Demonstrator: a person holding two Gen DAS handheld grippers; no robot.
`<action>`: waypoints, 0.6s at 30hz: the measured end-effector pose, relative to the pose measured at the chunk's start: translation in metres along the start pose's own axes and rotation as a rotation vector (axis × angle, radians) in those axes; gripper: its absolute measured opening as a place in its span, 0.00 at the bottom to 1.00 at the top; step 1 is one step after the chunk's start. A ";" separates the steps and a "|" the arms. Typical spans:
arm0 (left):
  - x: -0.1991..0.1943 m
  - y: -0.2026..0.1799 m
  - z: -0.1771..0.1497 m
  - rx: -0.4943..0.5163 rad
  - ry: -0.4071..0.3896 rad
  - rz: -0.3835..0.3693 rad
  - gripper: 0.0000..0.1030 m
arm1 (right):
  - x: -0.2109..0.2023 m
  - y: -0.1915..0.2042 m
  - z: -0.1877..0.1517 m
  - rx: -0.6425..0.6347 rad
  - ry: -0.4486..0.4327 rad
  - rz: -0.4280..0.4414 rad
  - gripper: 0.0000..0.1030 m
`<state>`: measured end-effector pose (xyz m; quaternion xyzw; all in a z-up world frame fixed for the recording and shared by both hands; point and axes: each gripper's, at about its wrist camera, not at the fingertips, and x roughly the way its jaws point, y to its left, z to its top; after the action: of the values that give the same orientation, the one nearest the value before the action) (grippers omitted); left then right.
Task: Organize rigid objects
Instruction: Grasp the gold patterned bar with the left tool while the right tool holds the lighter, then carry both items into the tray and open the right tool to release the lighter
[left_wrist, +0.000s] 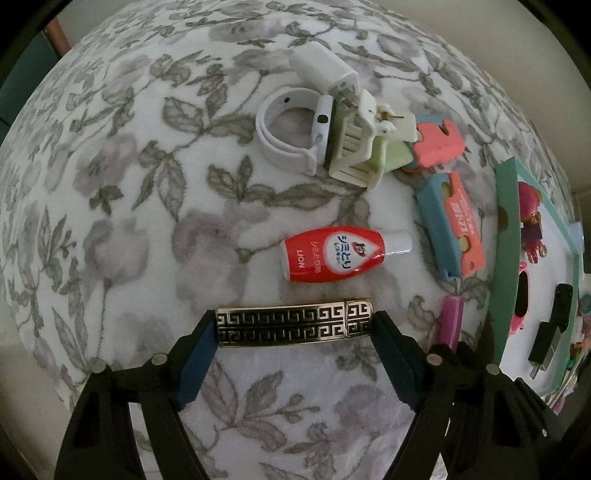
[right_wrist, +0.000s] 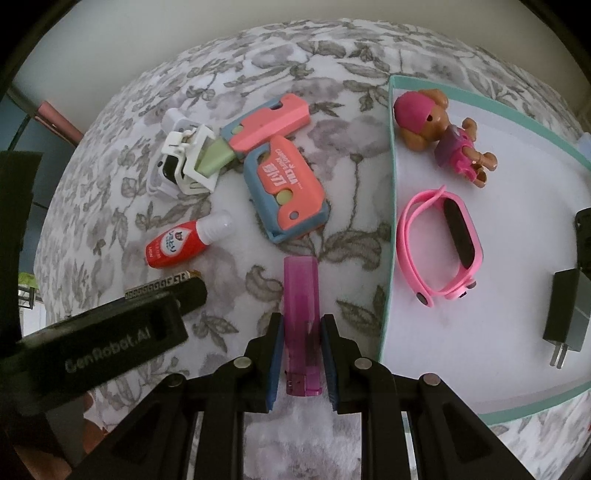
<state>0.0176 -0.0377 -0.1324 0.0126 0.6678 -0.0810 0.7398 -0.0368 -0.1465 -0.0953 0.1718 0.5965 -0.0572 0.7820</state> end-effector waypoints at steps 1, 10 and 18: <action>0.001 -0.003 -0.001 -0.005 -0.001 -0.004 0.80 | 0.000 0.000 0.000 0.000 0.000 0.000 0.21; -0.001 0.003 0.004 -0.003 -0.001 -0.005 0.80 | 0.001 0.000 0.002 -0.001 -0.002 -0.004 0.21; -0.003 0.005 0.008 -0.012 -0.003 -0.010 0.80 | 0.002 0.005 0.003 -0.015 -0.004 -0.018 0.21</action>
<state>0.0261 -0.0331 -0.1294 0.0046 0.6670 -0.0806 0.7407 -0.0317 -0.1427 -0.0958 0.1604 0.5969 -0.0601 0.7838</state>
